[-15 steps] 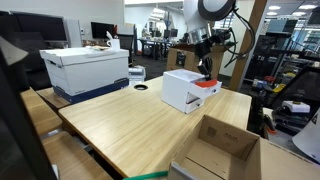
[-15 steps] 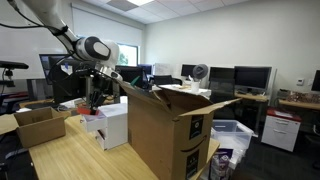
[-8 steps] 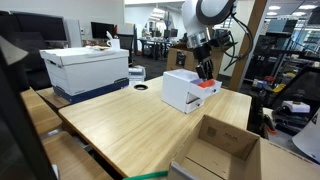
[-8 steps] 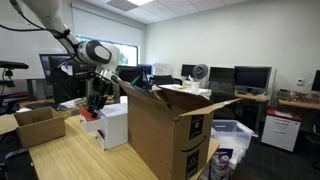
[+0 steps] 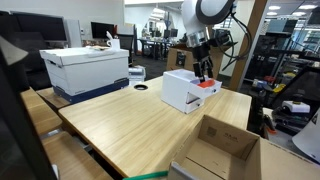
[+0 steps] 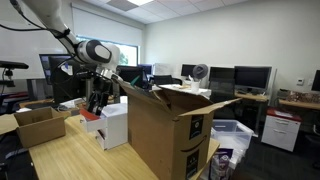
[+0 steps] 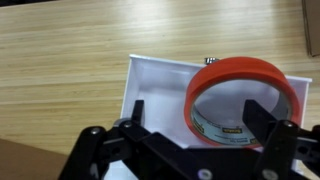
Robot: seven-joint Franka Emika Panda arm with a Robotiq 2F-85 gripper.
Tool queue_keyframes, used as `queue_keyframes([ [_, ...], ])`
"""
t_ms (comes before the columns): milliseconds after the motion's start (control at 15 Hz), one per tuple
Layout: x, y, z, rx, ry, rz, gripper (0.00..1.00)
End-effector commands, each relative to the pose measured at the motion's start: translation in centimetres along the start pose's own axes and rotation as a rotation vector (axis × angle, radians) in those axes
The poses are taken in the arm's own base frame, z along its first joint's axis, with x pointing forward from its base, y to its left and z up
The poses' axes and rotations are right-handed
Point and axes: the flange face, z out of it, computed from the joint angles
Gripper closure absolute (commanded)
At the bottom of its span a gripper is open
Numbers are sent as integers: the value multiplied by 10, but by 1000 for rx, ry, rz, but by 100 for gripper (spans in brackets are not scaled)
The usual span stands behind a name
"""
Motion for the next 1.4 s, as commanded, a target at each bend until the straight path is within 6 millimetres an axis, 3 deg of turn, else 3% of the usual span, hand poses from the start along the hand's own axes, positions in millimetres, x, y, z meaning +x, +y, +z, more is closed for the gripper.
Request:
queue_keyframes([
  [0, -5, -2, -8, 18, 48, 34, 0],
  [333, -12, -3, -22, 30, 78, 41, 0],
  [867, -45, -7, -59, 53, 186, 30, 0],
  [1333, -70, -8, -48, 68, 200, 35, 0],
])
